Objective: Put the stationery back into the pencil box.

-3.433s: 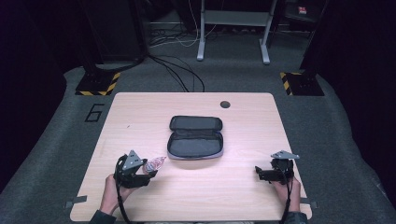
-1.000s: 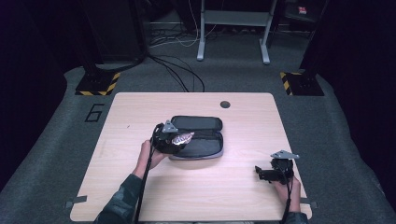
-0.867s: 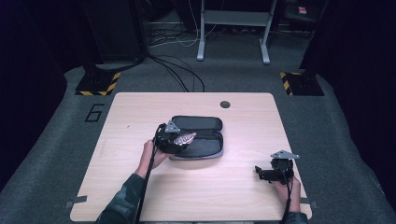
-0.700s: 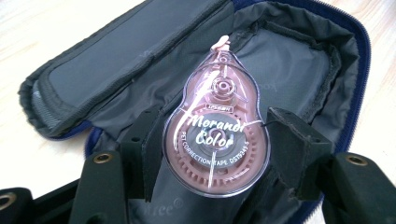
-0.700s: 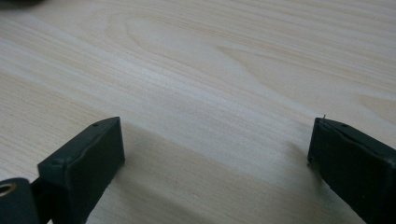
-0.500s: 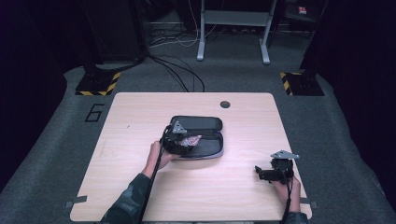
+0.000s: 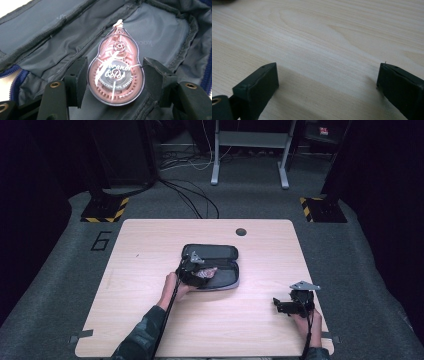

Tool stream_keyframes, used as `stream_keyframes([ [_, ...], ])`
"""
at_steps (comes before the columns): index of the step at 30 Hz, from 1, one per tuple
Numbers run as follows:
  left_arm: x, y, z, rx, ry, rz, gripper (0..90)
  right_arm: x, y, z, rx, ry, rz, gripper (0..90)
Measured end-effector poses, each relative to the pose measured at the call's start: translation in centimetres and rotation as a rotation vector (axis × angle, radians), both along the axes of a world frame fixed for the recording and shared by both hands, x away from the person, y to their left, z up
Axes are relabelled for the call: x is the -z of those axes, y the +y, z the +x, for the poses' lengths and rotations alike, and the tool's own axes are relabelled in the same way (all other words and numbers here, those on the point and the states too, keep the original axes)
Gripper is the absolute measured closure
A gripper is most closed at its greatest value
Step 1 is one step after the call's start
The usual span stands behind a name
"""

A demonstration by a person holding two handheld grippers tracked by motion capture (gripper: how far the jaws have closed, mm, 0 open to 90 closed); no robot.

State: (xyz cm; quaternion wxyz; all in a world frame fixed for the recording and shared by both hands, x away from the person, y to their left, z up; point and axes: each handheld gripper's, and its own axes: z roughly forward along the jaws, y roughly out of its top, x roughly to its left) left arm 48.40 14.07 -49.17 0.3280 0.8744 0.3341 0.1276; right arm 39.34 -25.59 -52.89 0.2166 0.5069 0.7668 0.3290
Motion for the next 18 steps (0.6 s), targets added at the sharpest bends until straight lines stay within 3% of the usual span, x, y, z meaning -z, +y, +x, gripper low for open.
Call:
stream_keyframes([
  [7, 0.57, -0.44, 0.17, -0.023, 0.022, 0.001, 39.1, 0.00, 0.01, 0.00, 0.000, 0.000, 0.000, 3.5],
  [18, 0.69, -0.52, 0.34, -0.031, 0.024, 0.001, 38.7, 0.00, 0.01, 0.00, 0.000, 0.000, 0.000, 3.5],
])
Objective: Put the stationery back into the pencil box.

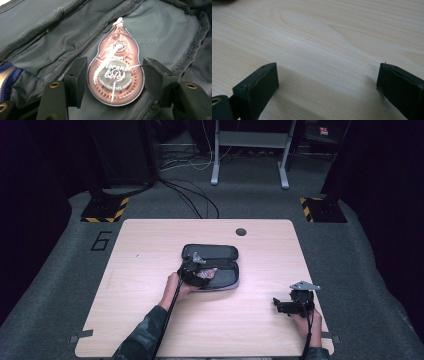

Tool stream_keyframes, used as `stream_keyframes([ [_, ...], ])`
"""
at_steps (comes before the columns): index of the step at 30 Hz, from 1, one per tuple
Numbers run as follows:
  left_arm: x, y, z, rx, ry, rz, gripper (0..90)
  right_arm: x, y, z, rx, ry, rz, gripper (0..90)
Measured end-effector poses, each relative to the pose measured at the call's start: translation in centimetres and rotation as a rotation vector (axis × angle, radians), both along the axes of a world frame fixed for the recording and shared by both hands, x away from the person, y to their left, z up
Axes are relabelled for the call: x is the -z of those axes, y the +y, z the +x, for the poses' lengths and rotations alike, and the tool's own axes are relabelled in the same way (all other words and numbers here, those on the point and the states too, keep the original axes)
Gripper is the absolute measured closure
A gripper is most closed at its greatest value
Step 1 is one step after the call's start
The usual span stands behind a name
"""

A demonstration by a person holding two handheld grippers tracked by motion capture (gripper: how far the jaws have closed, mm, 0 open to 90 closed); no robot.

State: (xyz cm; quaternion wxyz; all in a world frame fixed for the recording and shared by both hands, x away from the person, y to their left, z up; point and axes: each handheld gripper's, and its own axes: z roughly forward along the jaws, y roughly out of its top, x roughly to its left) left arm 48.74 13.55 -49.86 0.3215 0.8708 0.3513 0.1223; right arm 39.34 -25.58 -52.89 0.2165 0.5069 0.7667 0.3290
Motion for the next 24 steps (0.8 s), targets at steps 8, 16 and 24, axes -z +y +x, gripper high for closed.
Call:
stream_keyframes([
  [8, -0.4, 0.1, -0.1, 0.008, -0.011, -0.027, 31.9, 0.0, 0.0, 0.0, 0.000, 0.000, 0.000, 3.5],
  [16, -1.6, 1.0, -0.7, 0.003, -0.025, -0.049, 15.1, 0.0, 0.0, 0.0, 0.000, 0.000, 0.000, 3.5],
  [24, -3.3, 1.9, -2.1, 0.013, -0.061, -0.068, 11.0, 0.0, 0.0, 0.0, 0.000, 0.000, 0.000, 3.5],
])
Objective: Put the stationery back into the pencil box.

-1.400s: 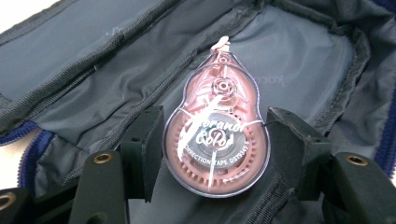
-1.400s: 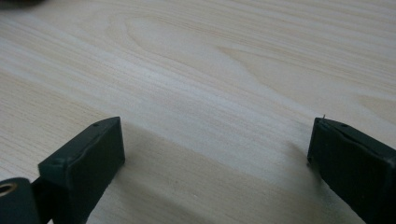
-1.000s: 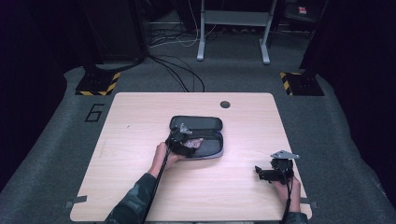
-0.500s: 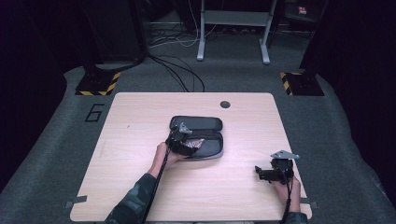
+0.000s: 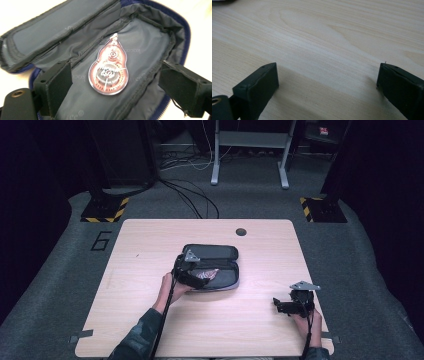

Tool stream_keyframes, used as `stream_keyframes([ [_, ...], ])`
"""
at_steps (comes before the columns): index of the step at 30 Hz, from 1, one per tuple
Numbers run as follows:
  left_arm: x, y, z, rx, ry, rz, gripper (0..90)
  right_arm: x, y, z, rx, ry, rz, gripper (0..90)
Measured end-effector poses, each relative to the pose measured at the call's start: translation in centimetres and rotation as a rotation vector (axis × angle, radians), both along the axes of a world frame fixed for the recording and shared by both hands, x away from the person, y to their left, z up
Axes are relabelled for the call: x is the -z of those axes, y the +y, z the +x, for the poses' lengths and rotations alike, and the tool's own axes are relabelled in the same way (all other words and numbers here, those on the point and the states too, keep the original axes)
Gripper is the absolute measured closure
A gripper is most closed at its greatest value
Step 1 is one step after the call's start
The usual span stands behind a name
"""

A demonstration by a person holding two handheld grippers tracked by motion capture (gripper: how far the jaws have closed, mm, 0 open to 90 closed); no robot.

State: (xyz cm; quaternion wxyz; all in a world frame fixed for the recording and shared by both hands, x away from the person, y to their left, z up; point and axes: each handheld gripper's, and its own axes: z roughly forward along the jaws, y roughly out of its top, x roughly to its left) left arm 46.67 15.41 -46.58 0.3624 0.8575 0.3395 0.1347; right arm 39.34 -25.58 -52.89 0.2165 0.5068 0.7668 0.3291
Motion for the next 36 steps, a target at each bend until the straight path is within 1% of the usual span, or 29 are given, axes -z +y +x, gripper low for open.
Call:
stream_keyframes([
  [1, -0.5, 0.3, -0.6, -0.006, -0.008, -0.003, 10.4, 0.0, 0.0, 0.0, 0.001, 0.000, 0.000, 3.5],
  [4, -0.9, 0.8, -1.1, -0.012, -0.026, 0.000, 10.1, 0.0, 0.0, 0.0, 0.000, 0.000, 0.000, 3.5],
  [5, -1.1, 1.1, -1.4, -0.018, -0.038, 0.000, 10.1, 0.0, 0.0, 0.0, 0.000, 0.000, 0.000, 3.5],
  [7, -1.5, 1.9, -2.0, -0.025, -0.059, 0.004, 9.8, 0.0, 0.0, 0.0, 0.000, 0.000, 0.000, 3.5],
  [8, -1.8, 2.7, -2.5, -0.040, -0.070, 0.002, 9.8, 0.0, 0.0, 0.0, 0.000, 0.000, 0.000, 3.5],
  [9, -1.8, 2.7, -2.5, -0.040, -0.070, 0.002, 9.8, 0.0, 0.0, 0.0, 0.000, 0.000, 0.000, 3.5],
  [10, -2.0, 3.3, -2.8, -0.042, -0.069, 0.004, 9.8, 0.0, 0.0, 0.0, 0.000, 0.000, 0.000, 3.5],
  [11, -2.0, 3.7, -3.1, -0.056, -0.085, -0.010, 9.5, 0.0, 0.0, 0.0, 0.001, 0.000, 0.000, 3.5],
  [12, -2.3, 4.2, -3.4, -0.060, -0.088, 0.011, 9.4, 0.0, 0.0, 0.0, 0.001, 0.000, 0.000, 3.5],
  [13, -2.4, 4.7, -3.7, -0.068, -0.089, 0.008, 9.3, 0.0, 0.0, 0.0, 0.000, 0.000, 0.000, 3.4],
  [14, -2.5, 5.1, -4.0, -0.077, -0.102, 0.007, 8.9, 0.0, 0.0, 0.0, 0.001, 0.000, 0.000, 3.5],
  [15, -2.6, 5.6, -4.3, -0.081, -0.094, 0.011, 8.8, 0.0, 0.0, 0.0, 0.000, 0.000, 0.000, 3.5],
  [17, -2.7, 6.4, -4.8, -0.094, -0.112, 0.021, 8.3, 0.0, 0.0, 0.0, 0.000, 0.000, 0.000, 3.5],
  [18, -2.7, 7.0, -5.2, -0.101, -0.108, 0.019, 8.1, 0.0, 0.0, 0.0, 0.001, 0.000, 0.000, 3.5],
  [19, -2.6, 7.5, -5.5, -0.112, -0.117, 0.017, 8.0, 0.0, 0.0, 0.0, 0.001, 0.000, 0.000, 3.5],
  [20, -2.7, 7.9, -5.7, -0.115, -0.114, 0.024, 7.8, 0.0, 0.0, 0.0, 0.000, 0.000, 0.000, 3.5],
  [24, -2.0, 10.0, -7.0, -0.158, -0.103, 0.032, 7.1, 0.0, 0.0, 0.0, 0.001, 0.000, 0.000, 3.5],
  [25, -2.0, 10.0, -7.0, -0.158, -0.103, 0.032, 7.1, 0.0, 0.0, 0.0, 0.001, 0.000, 0.000, 3.5],
  [26, -1.7, 10.4, -7.3, -0.177, -0.102, 0.023, 7.1, 0.0, 0.0, 0.0, 0.000, 0.000, 0.000, 3.5],
  [27, -1.5, 10.7, -7.5, -0.179, -0.097, 0.031, 6.9, 0.0, 0.0, 0.0, 0.001, 0.000, 0.000, 3.5],
  [28, -1.3, 11.1, -7.7, -0.188, -0.088, 0.018, 6.6, 0.0, 0.0, 0.0, 0.000, 0.000, 0.000, 3.5],
  [29, -1.0, 11.3, -8.0, -0.207, -0.091, 0.007, 6.6, 0.0, 0.0, 0.0, 0.000, 0.000, 0.000, 3.5],
  [30, -0.5, 11.9, -8.4, -0.221, -0.083, 0.010, 6.5, 0.0, 0.0, 0.0, 0.000, 0.000, 0.000, 3.5],
  [31, -0.5, 11.9, -8.4, -0.221, -0.083, 0.010, 6.4, 0.0, 0.0, 0.0, 0.000, 0.000, 0.000, 3.5],
  [32, 0.0, 12.5, -8.9, -0.238, -0.072, 0.012, 6.3, 0.0, 0.0, 0.0, 0.000, 0.000, -0.001, 3.5],
  [33, 0.0, 12.5, -8.9, -0.238, -0.072, 0.012, 6.2, 0.0, 0.0, 0.0, 0.000, 0.000, -0.001, 3.5],
  [34, 0.4, 12.8, -9.2, -0.251, -0.074, 0.016, 6.1, 0.0, 0.0, 0.0, 0.001, 0.000, 0.000, 3.5],
  [35, 0.7, 13.2, -9.4, -0.257, -0.063, 0.016, 6.1, 0.0, 0.0, 0.0, 0.001, 0.000, 0.000, 3.5],
  [36, 1.2, 13.6, -9.7, -0.273, -0.056, 0.004, 5.6, 0.0, 0.0, 0.0, 0.001, 0.000, 0.000, 3.5],
])
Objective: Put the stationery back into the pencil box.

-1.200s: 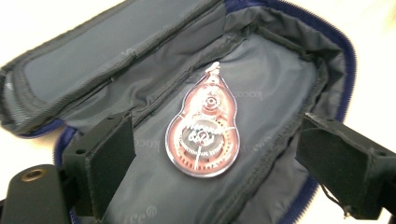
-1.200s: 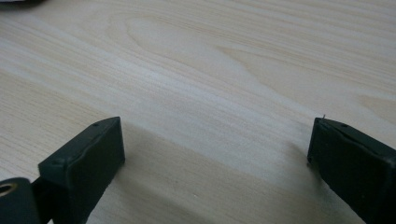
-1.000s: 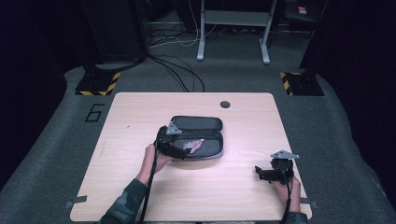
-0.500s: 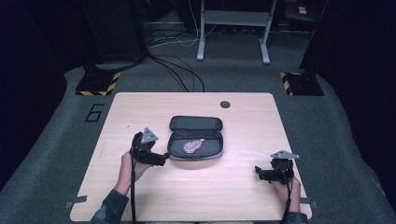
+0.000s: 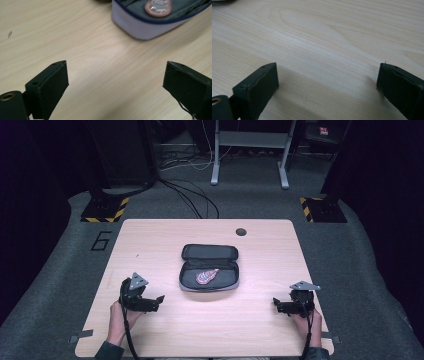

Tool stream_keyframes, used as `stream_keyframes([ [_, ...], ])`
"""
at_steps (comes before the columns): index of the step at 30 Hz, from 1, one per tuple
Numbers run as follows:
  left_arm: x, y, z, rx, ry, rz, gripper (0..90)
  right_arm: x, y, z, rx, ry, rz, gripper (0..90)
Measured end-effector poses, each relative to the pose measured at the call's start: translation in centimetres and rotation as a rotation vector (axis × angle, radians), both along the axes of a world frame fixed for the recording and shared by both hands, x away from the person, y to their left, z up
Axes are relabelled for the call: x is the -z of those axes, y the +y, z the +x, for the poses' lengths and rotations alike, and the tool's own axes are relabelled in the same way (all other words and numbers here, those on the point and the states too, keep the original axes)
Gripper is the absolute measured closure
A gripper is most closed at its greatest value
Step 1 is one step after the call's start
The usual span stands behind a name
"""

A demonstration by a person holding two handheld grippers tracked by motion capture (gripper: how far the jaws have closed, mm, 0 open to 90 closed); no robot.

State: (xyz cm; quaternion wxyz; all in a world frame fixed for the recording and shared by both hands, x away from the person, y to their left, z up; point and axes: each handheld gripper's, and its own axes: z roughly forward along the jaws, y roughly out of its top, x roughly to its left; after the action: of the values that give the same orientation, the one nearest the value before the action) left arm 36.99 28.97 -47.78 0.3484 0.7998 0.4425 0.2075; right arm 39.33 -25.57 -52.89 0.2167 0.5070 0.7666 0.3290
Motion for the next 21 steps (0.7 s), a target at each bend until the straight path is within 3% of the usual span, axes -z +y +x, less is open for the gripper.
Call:
stream_keyframes([
  [1, 0.7, 0.6, -0.4, -0.019, 0.022, -0.006, 4.8, 0.0, 0.0, 0.0, 0.001, 0.000, 0.000, 3.4],
  [9, 3.7, 2.2, -1.6, -0.080, 0.084, 0.032, 0.3, 0.0, 0.0, 0.0, 0.001, 0.001, 0.000, 3.4],
  [14, 4.9, 3.3, -2.4, -0.122, 0.078, 0.033, 0.0, 0.0, 0.0, 0.0, 0.000, 0.000, 0.000, 3.4],
  [21, 5.2, 3.7, -2.7, -0.143, 0.047, 0.007, 0.0, 0.0, 0.0, 0.0, 0.001, 0.000, 0.000, 3.4],
])
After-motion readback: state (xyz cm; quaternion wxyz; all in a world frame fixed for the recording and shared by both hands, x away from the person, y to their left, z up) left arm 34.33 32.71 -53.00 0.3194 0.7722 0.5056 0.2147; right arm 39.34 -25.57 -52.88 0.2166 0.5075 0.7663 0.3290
